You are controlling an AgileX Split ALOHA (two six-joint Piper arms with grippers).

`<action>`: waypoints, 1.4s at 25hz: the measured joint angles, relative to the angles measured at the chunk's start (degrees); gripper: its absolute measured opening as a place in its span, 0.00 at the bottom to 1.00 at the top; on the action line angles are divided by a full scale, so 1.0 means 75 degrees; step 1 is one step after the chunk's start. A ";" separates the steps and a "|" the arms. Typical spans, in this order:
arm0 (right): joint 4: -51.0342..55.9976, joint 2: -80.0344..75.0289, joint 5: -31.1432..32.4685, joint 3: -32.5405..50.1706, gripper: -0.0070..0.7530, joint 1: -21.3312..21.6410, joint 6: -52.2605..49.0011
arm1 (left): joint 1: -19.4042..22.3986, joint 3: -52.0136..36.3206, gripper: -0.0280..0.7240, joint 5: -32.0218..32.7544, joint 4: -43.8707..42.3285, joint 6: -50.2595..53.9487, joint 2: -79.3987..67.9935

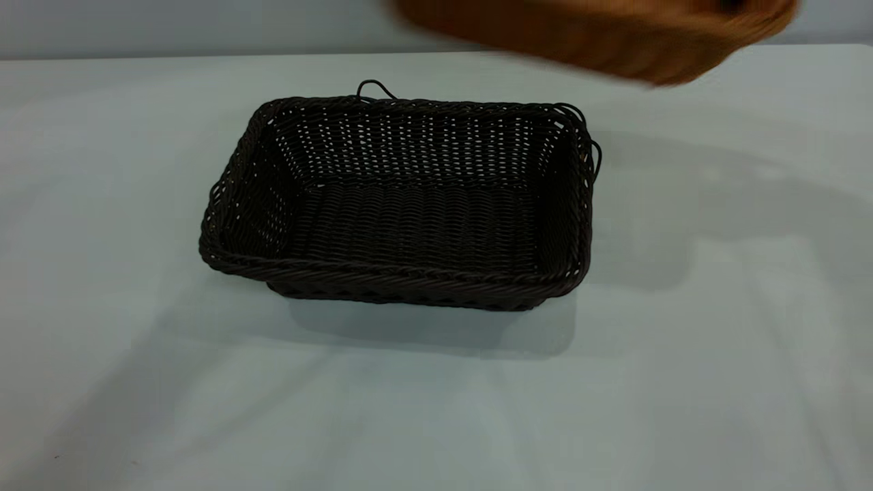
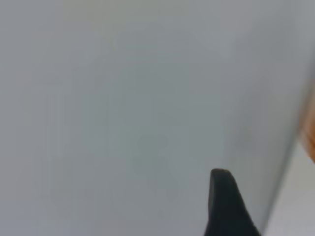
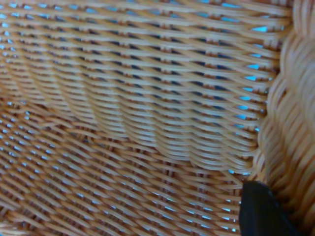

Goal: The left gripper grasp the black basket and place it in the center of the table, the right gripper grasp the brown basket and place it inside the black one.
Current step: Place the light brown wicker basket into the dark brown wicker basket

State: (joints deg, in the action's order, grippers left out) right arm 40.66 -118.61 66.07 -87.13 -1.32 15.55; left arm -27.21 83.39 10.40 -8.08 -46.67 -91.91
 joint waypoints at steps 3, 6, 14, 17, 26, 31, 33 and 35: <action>-0.0097 -0.0294 0.0000 -0.0009 0.12 -0.0872 0.0080 | 0.0052 0.0000 0.55 0.0215 0.0000 0.0316 0.0643; -0.0123 -0.0734 -0.0187 -0.0009 0.12 -0.1460 0.0097 | 0.0052 0.0000 0.55 0.0586 0.0003 0.0365 0.1000; -0.0053 -0.1692 -0.1006 -0.0057 0.12 -0.1732 -0.0199 | 0.0052 0.0000 0.55 0.1730 0.0028 0.0398 0.1178; -0.0078 -0.1857 -0.1028 -0.0057 0.14 -0.1732 -0.0202 | 0.0052 0.0000 0.55 0.2105 0.0049 0.0430 0.1178; 0.0049 -0.1875 -0.0652 -0.0081 0.60 -0.1797 0.0168 | 0.0052 -0.0023 0.55 0.2543 0.0075 0.0456 0.1616; -0.0477 -0.1875 0.0173 -0.0391 0.81 -0.1796 0.0334 | 0.0052 -0.0023 0.55 0.2566 0.0075 0.0897 0.2550; -0.0690 -0.1839 0.0200 -0.0683 0.81 -0.1796 0.0190 | 0.0052 -0.0023 0.55 0.2566 0.0078 0.1470 0.2947; -0.0883 -0.1712 0.0243 -0.0954 0.79 -0.1798 0.0009 | 0.0052 -0.0023 0.55 0.2627 0.0078 0.2067 0.3356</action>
State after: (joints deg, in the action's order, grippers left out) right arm 34.04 -131.45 67.89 -94.28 -14.81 15.62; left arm -26.81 83.22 30.10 -7.50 -31.17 -66.74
